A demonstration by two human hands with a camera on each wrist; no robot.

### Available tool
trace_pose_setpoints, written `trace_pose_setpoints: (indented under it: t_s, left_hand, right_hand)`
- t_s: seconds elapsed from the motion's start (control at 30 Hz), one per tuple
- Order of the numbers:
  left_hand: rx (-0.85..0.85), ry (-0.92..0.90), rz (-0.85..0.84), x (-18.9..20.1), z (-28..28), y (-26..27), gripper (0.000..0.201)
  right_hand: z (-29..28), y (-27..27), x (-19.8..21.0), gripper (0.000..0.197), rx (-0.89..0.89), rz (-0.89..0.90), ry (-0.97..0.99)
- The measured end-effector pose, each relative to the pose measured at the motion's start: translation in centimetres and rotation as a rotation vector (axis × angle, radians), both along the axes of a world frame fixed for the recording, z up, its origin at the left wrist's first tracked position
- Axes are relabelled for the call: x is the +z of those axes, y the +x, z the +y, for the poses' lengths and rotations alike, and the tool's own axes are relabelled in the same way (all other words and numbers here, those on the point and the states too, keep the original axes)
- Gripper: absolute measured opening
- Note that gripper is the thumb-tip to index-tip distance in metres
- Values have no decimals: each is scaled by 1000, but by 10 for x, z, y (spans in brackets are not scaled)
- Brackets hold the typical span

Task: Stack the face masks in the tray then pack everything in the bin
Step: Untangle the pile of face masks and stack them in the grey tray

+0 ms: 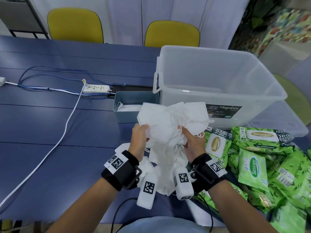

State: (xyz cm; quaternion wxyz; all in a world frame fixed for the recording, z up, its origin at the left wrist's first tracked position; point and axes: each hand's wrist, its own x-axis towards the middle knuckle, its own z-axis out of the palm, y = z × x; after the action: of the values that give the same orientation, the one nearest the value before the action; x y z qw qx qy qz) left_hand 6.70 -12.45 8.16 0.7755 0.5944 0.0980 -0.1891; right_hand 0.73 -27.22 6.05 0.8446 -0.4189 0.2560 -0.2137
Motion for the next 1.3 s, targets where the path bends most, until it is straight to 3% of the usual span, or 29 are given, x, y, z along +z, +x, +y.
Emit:
trace_pose_setpoints:
  t_s: [0.07, 0.13, 0.23, 0.33, 0.47, 0.6, 0.73, 0.87, 0.93, 1.07, 1.3]
  left_hand:
    - [-48, 46, 21, -5, -4, -5, 6]
    - [-62, 46, 36, -6, -5, -7, 19]
    - [-73, 58, -1, -7, -1, -4, 40]
    - [-118, -17, -30, -3, 5, -2, 35]
    - [-146, -206, 37, 3, 10, 0, 39]
    - [-170, -282, 129, 7, 10, -2, 41]
    - [-184, -397, 236, 6, 17, -3, 35]
    - [-131, -530, 298, 6, 25, 4, 42]
    - [-103, -529, 283, 10, 25, 7, 49]
    - [-136, -481, 179, 16, 20, 11, 28]
    - [-109, -201, 67, 4, 0, 1, 47]
  right_hand:
    - [4, -2, 5, 95, 10, -9, -11]
    - [7, -2, 8, 109, 19, 17, -29]
    - [6, -3, 4, 101, 56, -16, 6]
    - [3, -3, 5, 108, 70, 12, 37]
    - [2, 1, 7, 92, 76, 6, 43]
    - [-1, 5, 6, 48, 66, -3, 161]
    - [-4, 4, 5, 41, 44, 63, 129]
    - [-8, 1, 3, 39, 19, 88, -2]
    - [-9, 0, 2, 39, 29, 97, -74]
    - [-5, -1, 3, 42, 83, 57, -146]
    - [10, 3, 1, 61, 153, -42, -236]
